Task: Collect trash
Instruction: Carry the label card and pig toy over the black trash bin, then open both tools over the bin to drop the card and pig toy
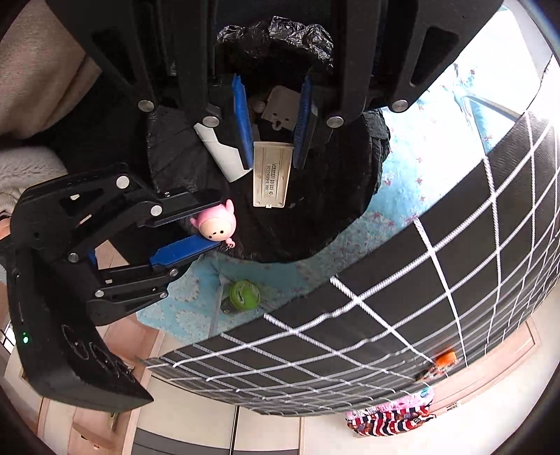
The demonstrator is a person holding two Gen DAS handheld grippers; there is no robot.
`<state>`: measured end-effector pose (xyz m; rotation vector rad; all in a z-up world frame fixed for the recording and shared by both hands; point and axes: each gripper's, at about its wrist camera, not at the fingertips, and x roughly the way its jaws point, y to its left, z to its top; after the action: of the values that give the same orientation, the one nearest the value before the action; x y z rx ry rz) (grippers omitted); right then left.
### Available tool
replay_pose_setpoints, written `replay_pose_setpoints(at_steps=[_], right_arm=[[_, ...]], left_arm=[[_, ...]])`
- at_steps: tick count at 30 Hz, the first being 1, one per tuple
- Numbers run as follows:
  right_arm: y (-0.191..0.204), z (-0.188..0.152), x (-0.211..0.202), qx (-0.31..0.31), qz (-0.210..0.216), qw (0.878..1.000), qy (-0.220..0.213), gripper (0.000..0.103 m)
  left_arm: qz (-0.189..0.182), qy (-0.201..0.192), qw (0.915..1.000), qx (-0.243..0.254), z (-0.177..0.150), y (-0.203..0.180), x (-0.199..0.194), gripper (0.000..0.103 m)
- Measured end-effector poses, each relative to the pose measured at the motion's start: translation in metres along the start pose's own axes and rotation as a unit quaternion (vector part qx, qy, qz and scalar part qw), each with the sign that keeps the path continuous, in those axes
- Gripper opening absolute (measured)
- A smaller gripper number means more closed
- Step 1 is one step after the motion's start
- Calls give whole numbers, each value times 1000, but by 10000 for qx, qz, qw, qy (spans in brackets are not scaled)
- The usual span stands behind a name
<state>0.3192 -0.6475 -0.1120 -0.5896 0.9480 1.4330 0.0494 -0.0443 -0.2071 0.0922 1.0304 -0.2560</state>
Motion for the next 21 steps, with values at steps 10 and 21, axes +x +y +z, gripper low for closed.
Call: replay_pose_setpoints(at_steps=[10,21], right_arm=[[1,-4,43,41,-197,9986,489,34],[-3,2,49,86,-215,9985,489,34]], left_arm=[[243,511,9984,-42,-7,17,54,23],[363,675,9971,-7,-2,22,71,23]])
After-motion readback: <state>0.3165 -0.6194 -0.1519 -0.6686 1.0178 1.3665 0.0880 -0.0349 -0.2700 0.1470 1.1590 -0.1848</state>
